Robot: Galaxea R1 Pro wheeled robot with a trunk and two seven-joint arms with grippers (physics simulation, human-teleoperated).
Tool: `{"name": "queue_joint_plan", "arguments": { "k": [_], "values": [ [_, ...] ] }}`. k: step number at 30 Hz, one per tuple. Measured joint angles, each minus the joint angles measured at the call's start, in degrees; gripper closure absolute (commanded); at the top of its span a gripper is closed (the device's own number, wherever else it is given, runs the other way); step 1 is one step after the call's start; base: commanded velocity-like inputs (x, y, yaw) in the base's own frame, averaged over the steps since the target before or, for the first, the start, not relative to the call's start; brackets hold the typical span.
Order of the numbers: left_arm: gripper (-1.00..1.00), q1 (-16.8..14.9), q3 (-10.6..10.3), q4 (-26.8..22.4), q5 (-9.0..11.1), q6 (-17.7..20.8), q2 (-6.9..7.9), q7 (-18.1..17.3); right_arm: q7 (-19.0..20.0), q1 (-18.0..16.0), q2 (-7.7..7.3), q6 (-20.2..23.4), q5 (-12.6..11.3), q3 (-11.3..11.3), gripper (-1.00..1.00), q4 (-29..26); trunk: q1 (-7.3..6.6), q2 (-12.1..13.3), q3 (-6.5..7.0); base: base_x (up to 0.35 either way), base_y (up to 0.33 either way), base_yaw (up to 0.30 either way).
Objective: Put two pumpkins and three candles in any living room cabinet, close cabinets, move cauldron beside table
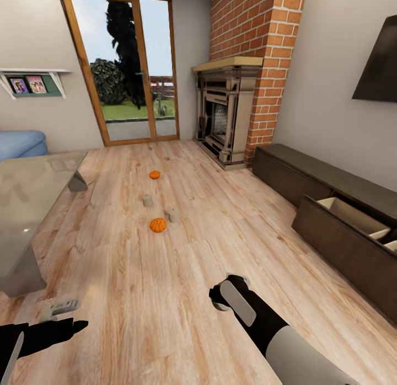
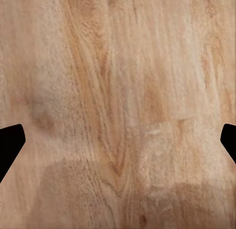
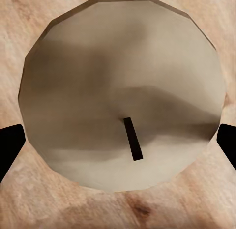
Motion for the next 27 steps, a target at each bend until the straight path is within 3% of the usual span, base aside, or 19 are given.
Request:
{"name": "queue_joint_plan", "arguments": {
  "k": [5, 27],
  "values": [
    [-1.00, 0.0, 0.0, 0.0, 0.0, 0.0, 0.00, 0.0, 0.1, 0.0, -0.01, -0.1, 0.0, 0.0, 1.00, 0.0, -1.10, 2.0, 0.90, 0.000, 0.000, -0.086],
    [-1.00, 0.0, 0.0, 0.0, 0.0, 0.0, -0.01, 0.0, 0.2, 0.0, 0.16, 0.0, -0.1, 0.0, 1.00, 0.0, -5.93, 10.8, 4.84, 0.000, 0.000, -0.286]
  ]
}}
